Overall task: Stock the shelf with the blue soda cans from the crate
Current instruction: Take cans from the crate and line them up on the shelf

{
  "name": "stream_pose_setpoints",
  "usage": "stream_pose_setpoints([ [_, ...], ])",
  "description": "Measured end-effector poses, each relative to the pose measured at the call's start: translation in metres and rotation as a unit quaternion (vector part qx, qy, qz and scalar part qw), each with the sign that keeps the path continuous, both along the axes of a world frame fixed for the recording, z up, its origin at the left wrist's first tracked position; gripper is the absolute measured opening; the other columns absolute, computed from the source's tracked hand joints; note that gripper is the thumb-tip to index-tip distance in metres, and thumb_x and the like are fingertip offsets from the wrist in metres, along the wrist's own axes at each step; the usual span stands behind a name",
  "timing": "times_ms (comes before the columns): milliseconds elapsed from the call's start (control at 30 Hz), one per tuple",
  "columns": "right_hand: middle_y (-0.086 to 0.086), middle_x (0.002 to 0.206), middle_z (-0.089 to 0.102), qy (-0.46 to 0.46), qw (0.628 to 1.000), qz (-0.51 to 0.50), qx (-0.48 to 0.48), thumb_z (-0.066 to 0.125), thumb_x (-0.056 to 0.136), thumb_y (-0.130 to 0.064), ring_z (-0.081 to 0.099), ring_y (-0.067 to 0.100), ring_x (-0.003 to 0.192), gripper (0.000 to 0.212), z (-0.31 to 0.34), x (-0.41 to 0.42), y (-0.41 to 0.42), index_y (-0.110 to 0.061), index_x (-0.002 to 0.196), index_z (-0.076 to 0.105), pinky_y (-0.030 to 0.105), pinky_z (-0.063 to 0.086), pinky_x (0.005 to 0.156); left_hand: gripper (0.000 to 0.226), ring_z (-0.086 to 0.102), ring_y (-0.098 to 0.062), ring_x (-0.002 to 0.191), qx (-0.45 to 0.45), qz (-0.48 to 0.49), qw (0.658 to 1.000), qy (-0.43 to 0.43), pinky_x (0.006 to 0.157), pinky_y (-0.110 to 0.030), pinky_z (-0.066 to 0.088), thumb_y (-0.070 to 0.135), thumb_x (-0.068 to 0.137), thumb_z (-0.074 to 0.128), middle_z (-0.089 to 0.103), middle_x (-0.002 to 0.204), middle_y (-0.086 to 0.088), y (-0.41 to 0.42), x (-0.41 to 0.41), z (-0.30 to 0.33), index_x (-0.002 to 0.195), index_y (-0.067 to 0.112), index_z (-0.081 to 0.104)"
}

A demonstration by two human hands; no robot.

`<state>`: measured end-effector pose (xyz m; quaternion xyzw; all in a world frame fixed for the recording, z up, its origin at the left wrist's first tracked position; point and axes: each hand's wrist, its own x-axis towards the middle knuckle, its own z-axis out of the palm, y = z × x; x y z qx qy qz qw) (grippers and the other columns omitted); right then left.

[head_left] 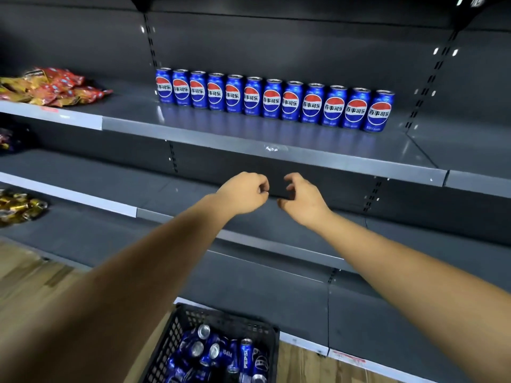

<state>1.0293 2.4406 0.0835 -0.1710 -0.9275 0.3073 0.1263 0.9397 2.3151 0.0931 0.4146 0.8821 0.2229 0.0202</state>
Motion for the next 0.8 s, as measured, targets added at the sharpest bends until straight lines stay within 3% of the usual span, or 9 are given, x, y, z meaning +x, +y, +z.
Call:
stream_pose_setpoints([
  [67,0.011,0.132,0.048,-0.012,1.0,0.005,0.007,0.062,0.087,-0.015,0.05,0.023,0.116,0.058,-0.007,0.006,-0.002,-0.011,0.139,0.036,0.022,0.037,0.084,0.019,0.053,-0.017,0.078,0.0,0.003,1.0,-0.016,0.078,-0.031,0.047,0.016,0.091,0.05,0.05,0.073,0.009,-0.003,0.007,-0.009,0.104,0.011,0.063],
  [200,0.01,0.127,0.05,-0.027,1.0,-0.005,-0.012,0.064,0.086,-0.017,0.053,0.023,0.11,0.057,-0.025,0.014,-0.012,-0.012,0.137,0.039,0.026,0.041,0.084,0.013,0.059,-0.022,0.09,-0.008,0.007,0.999,-0.044,0.083,-0.035,0.049,0.017,0.09,0.049,0.063,0.092,-0.001,-0.016,0.016,-0.031,0.096,0.015,0.061],
  [400,0.01,0.125,0.051,-0.054,0.997,-0.04,-0.047,0.063,0.086,-0.018,0.051,0.024,0.111,0.054,-0.05,0.015,-0.037,-0.012,0.135,0.041,0.03,0.044,0.083,0.019,0.059,-0.022,0.098,-0.047,0.007,0.997,-0.063,0.085,-0.03,0.046,0.017,0.091,0.05,0.066,0.102,-0.003,-0.053,0.013,-0.062,0.102,0.012,0.063],
  [533,0.011,0.127,0.051,-0.069,0.994,-0.058,-0.068,0.064,0.087,-0.018,0.053,0.027,0.113,0.054,-0.07,0.01,-0.063,-0.011,0.136,0.041,0.03,0.042,0.089,0.022,0.058,-0.024,0.101,-0.069,0.01,0.996,-0.064,0.086,-0.032,0.046,0.016,0.091,0.048,0.066,0.107,-0.004,-0.084,0.005,-0.076,0.105,0.012,0.064],
  [667,0.011,0.129,0.048,-0.076,0.992,-0.077,-0.07,0.063,0.087,-0.016,0.052,0.027,0.113,0.054,-0.092,0.008,-0.089,-0.011,0.136,0.041,0.026,0.04,0.084,0.021,0.059,-0.023,0.102,-0.076,0.0,0.994,-0.082,0.087,-0.027,0.045,0.018,0.091,0.05,0.067,0.104,-0.004,-0.112,-0.002,-0.096,0.105,0.011,0.065],
  [800,0.013,0.133,0.044,-0.066,0.99,-0.095,-0.075,0.064,0.086,-0.015,0.052,0.03,0.115,0.055,-0.12,0.009,-0.116,-0.009,0.136,0.041,0.034,0.042,0.098,0.019,0.059,-0.022,0.102,-0.107,-0.021,0.987,-0.116,0.084,-0.026,0.043,0.017,0.092,0.05,0.066,0.106,-0.006,-0.137,-0.002,-0.128,0.103,0.01,0.064],
])
